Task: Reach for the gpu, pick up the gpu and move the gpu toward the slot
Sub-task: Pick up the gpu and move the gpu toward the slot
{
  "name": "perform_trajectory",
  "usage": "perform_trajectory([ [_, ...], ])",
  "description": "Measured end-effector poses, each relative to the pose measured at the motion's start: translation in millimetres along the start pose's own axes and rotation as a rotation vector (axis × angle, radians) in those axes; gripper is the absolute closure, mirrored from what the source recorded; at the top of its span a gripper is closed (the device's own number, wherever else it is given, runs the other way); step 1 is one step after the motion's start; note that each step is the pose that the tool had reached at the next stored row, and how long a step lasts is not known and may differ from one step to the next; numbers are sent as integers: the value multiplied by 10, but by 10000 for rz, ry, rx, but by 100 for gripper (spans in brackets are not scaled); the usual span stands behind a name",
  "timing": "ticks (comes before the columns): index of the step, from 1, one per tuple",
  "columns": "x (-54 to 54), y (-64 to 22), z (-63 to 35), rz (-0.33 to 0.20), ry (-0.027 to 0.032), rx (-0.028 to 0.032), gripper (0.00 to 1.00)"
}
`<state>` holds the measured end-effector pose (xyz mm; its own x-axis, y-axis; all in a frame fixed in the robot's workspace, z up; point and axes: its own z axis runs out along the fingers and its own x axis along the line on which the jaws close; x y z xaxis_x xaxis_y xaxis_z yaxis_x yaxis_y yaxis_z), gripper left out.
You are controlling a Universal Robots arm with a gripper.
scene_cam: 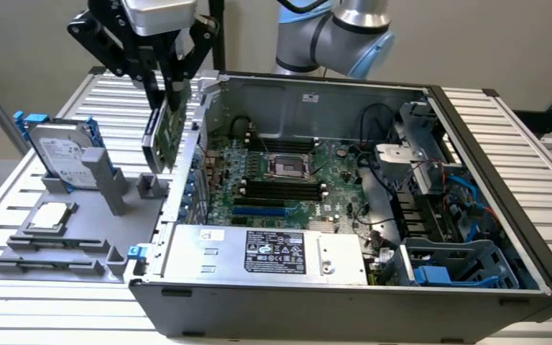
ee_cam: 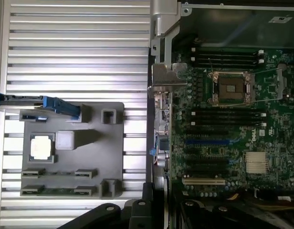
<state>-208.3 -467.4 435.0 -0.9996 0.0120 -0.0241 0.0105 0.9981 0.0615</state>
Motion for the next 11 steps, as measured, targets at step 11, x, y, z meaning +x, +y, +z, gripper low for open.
perform_trajectory([
  [11,-498,7,-13,9,74,-118,74],
])
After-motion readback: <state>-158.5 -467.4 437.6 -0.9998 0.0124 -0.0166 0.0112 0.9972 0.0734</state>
